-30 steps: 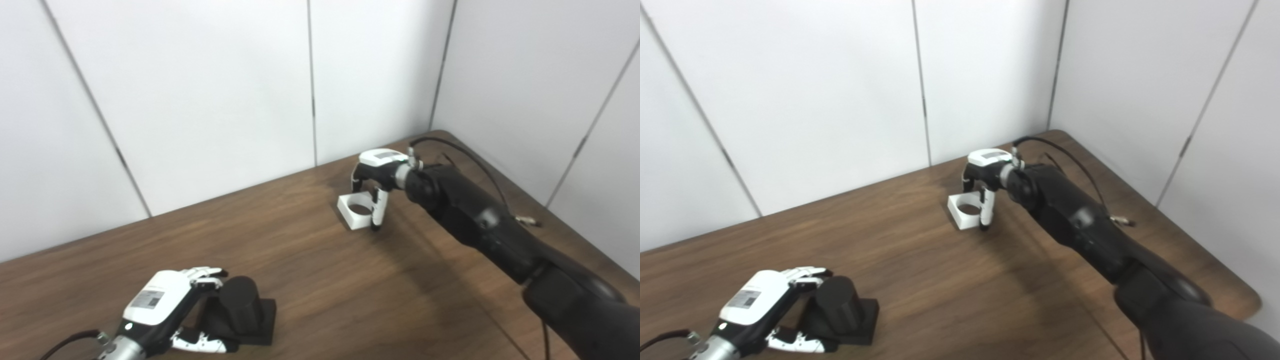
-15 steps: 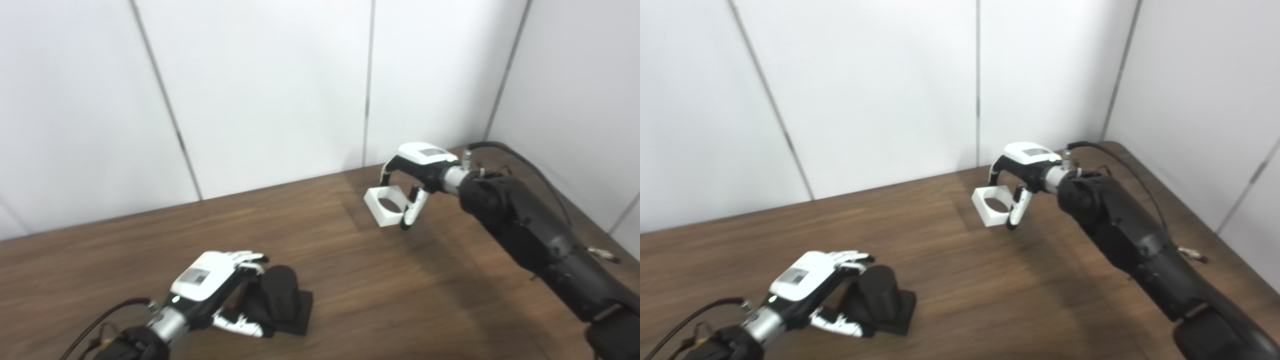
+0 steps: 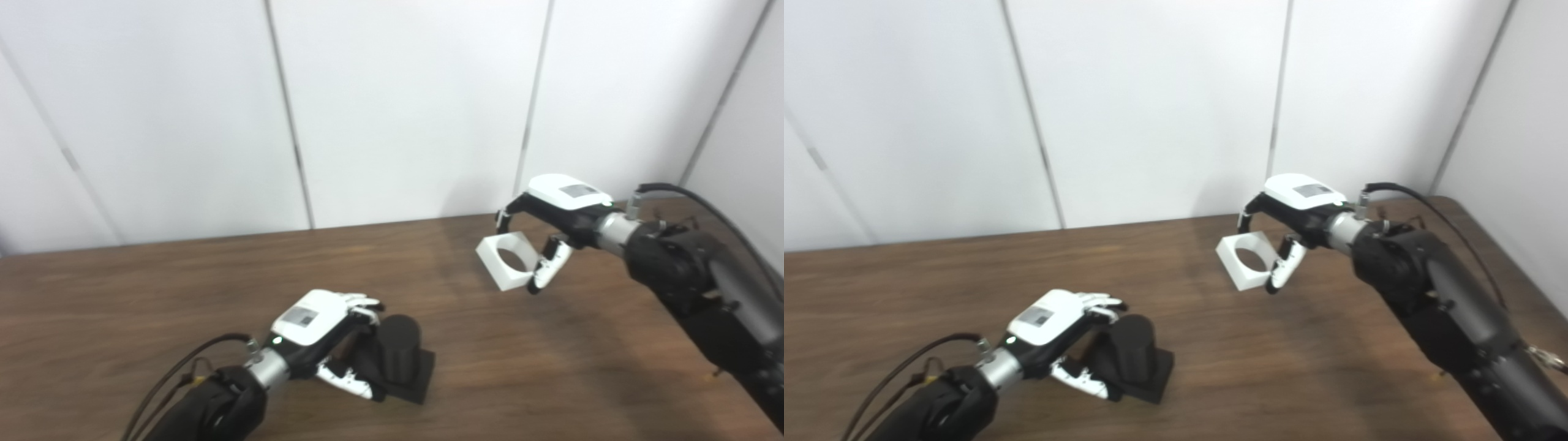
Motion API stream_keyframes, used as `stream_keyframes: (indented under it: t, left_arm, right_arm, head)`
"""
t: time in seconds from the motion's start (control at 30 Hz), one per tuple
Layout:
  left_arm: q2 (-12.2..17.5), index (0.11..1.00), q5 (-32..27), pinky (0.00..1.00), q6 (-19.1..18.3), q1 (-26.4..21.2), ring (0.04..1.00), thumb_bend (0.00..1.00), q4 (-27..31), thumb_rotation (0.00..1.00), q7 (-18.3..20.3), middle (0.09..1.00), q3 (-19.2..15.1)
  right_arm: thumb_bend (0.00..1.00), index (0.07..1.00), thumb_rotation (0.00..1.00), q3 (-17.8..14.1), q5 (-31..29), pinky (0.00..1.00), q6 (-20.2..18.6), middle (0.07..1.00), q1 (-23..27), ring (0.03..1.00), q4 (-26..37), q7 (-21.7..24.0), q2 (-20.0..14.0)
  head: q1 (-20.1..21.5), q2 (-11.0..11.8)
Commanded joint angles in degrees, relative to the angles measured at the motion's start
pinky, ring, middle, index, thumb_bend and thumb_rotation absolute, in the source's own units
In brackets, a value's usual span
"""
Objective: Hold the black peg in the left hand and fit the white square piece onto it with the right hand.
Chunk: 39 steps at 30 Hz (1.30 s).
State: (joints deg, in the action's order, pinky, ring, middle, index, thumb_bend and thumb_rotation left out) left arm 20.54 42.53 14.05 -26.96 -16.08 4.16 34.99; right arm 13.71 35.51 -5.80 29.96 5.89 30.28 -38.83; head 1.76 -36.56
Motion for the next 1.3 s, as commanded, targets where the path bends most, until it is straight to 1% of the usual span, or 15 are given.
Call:
stream_keyframes:
  t: [0.0, 0.1, 0.23, 0.4, 0.43, 0.6, 0.8, 1.17, 1.27]
  left_arm:
    - [0.12, 0.49, 4.86, 0.84, -2.76, 1.77, 0.871, 0.52, -3.81, 0.08, 4.69, 0.849, 2.91]
    - [-0.02, 0.49, 5.18, 0.84, -3.36, 1.48, 0.879, 0.52, -3.51, 0.08, 5.42, 0.852, 3.06]
    - [-0.07, 0.49, 5.61, 0.85, -3.82, 1.29, 0.88, 0.52, -3.14, 0.08, 5.82, 0.855, 3.29]
    - [-0.2, 0.49, 5.6, 0.85, -4.2, 1.27, 0.882, 0.52, -2.93, 0.08, 6.22, 0.861, 3.26]
    - [-0.2, 0.49, 5.55, 0.85, -4.2, 1.27, 0.88, 0.52, -2.89, 0.08, 6.23, 0.86, 3.23]
    - [-0.25, 0.49, 5.49, 0.84, -4.37, 1.36, 0.877, 0.52, -2.46, 0.08, 6.28, 0.857, 3.13]
    - [-0.33, 0.49, 5.7, 0.85, -4.9, 1.38, 0.878, 0.52, -2.24, 0.08, 6.39, 0.858, 3.28]
    - [-0.26, 0.489, 5.64, 0.84, -4.81, 1.29, 0.875, 0.52, -2.16, 0.08, 6.13, 0.854, 3.32]
    - [-0.19, 0.489, 5.41, 0.85, -5.0, 1.2, 0.878, 0.52, -1.94, 0.08, 6.8, 0.856, 3.32]
  right_arm:
    - [0.52, 0.478, 0.13, -0.93, -0.04, 0.82, 1.66, 0.772, 3.19, 0.84, 2.1, -0.32, -1.1]
    - [0.52, 0.478, 0.13, -0.92, -1.02, 0.81, 2.61, 0.769, 3.29, 0.833, 2.91, -0.39, -0.34]
    - [0.52, 0.478, 0.13, -0.43, -0.87, 0.78, 2.9, 0.766, 3.49, 0.83, 4.78, 0.4, 0.69]
    - [0.52, 0.478, 0.13, 0.93, -0.93, 0.79, 2.45, 0.769, 4.49, 0.834, 6.88, 2.73, 2.44]
    - [0.52, 0.478, 0.13, 1.06, -0.93, 0.78, 2.45, 0.766, 4.64, 0.832, 7.09, 3.01, 2.68]
    - [0.52, 0.478, 0.13, 1.64, -1.14, 0.79, 3.45, 0.759, 5.15, 0.825, 7.48, 3.66, 4.15]
    - [0.52, 0.477, 0.13, 2.7, -1.61, 0.8, 2.28, 0.761, 5.63, 0.827, 8.65, 5.62, 5.68]
    - [0.52, 0.476, 0.13, 4.5, -0.91, 0.8, 2.53, 0.764, 5.79, 0.824, 9.2, 8.21, 7.64]
    - [0.52, 0.476, 0.13, 4.77, -1.08, 0.8, 2.39, 0.764, 6.07, 0.825, 9.94, 9.29, 7.84]
  head:
    - [-0.24, -0.1]
    - [-1.0, -0.31]
    - [-1.18, -0.46]
    - [-1.21, -0.61]
    - [-0.81, -0.93]
    - [-0.62, -1.13]
    - [-0.74, -1.43]
    - [-0.84, -1.76]
    - [-0.65, -2.02]
